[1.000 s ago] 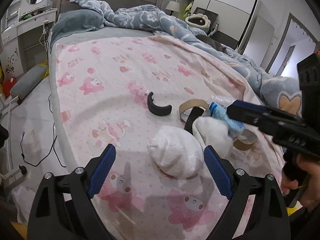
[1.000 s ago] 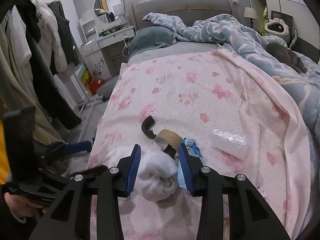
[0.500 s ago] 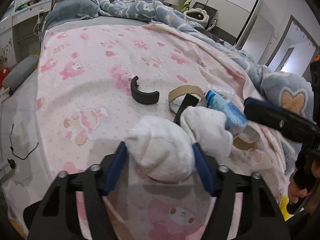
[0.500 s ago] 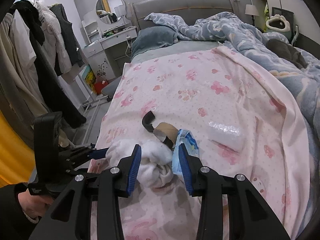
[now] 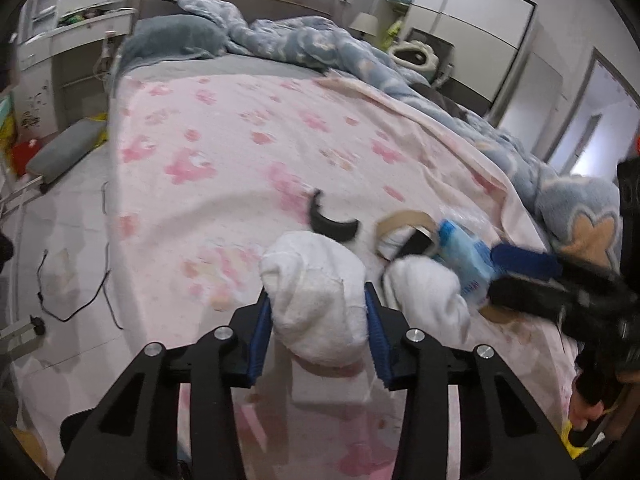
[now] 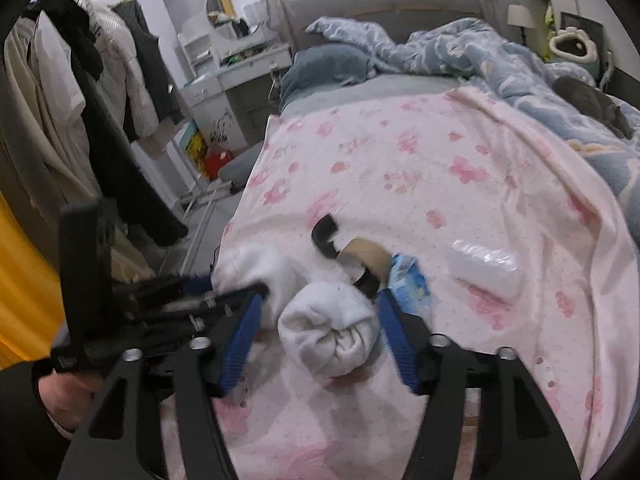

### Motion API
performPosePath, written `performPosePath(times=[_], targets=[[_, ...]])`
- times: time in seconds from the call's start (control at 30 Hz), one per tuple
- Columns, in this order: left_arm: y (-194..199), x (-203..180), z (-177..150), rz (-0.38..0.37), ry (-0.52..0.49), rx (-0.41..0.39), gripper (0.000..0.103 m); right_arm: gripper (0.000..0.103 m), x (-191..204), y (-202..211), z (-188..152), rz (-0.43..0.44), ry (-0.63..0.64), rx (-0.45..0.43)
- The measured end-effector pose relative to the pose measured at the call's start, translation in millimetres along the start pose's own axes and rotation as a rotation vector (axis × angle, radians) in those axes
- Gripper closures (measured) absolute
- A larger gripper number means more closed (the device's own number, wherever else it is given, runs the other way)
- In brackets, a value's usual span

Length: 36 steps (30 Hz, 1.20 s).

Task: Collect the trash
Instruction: 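Grasp a white sock with the left tool while the right tool grasps the other sock, then carry the white sock to the bin and release it with the left tool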

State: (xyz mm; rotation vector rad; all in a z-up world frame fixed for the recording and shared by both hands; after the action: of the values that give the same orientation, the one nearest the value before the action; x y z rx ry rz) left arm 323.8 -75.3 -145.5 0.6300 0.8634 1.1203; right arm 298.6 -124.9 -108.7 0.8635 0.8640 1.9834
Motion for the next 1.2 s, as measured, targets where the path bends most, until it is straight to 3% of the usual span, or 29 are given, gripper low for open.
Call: performPosePath(times=[0.17, 0.3, 0.4, 0.6, 0.63, 0.7, 0.8, 0.87, 1.2], targets=[[8.5, 10.2, 1.5, 0.008, 0.013, -0.008, 0.058, 0.028, 11.3, -23.0, -8.5, -0.038, 0.061, 0.076], [14.4, 14.5, 0.0, 0.013, 0.005, -0.008, 0.058, 0.018, 14.0, -35.1, -10.3, -0.123, 0.105, 0.096], [18.3, 19.3, -0.5, 0.018, 0.005, -0.007, 0.058, 0.017, 11.2, -40.4, -10.8, -0.19, 0.117, 0.104], [25.3, 29.5, -1.5, 0.028, 0.01, -0.005, 0.058, 0.018, 13.6, -48.9, -9.9, -0.229, 0.156, 0.106], [26.6, 30.9, -1.5, 0.029, 0.011, -0.006, 0.058, 0.019, 14.0, -51.8, -10.6, -0.233, 0.161, 0.117], [29.2, 33.3, -2.0, 0.03, 0.011, -0.007, 0.058, 0.036, 9.0, -58.1, -13.3, -0.237, 0.131, 0.153], [33.8, 36.4, -2.5, 0.035, 0.009, -0.008, 0.058, 0.05, 1.5, -56.6, -10.3, -0.23, 0.071, 0.154], [37.2, 38.7, -3.0, 0.037, 0.008, -0.01, 0.058, 0.055, -1.6, -51.8, -6.2, -0.218, 0.046, 0.135], [53.3, 62.4, -17.3, 0.079, 0.012, 0.007, 0.058, 0.057, 6.1, -11.9, 14.5, -0.172, -0.026, -0.013]])
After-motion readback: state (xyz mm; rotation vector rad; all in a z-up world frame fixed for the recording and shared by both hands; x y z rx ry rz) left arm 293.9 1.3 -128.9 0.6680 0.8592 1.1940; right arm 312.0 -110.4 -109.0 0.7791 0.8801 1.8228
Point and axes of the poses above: each gripper's, at about its wrist camera, not at the fingertips, and y roughly against the way its jaws point, x to its left, z to its top, the point moved 10 cm from there along -y, roughly the way its jaws point, and after that the axes turned 12 degrees about x, right-handed, at the moved point
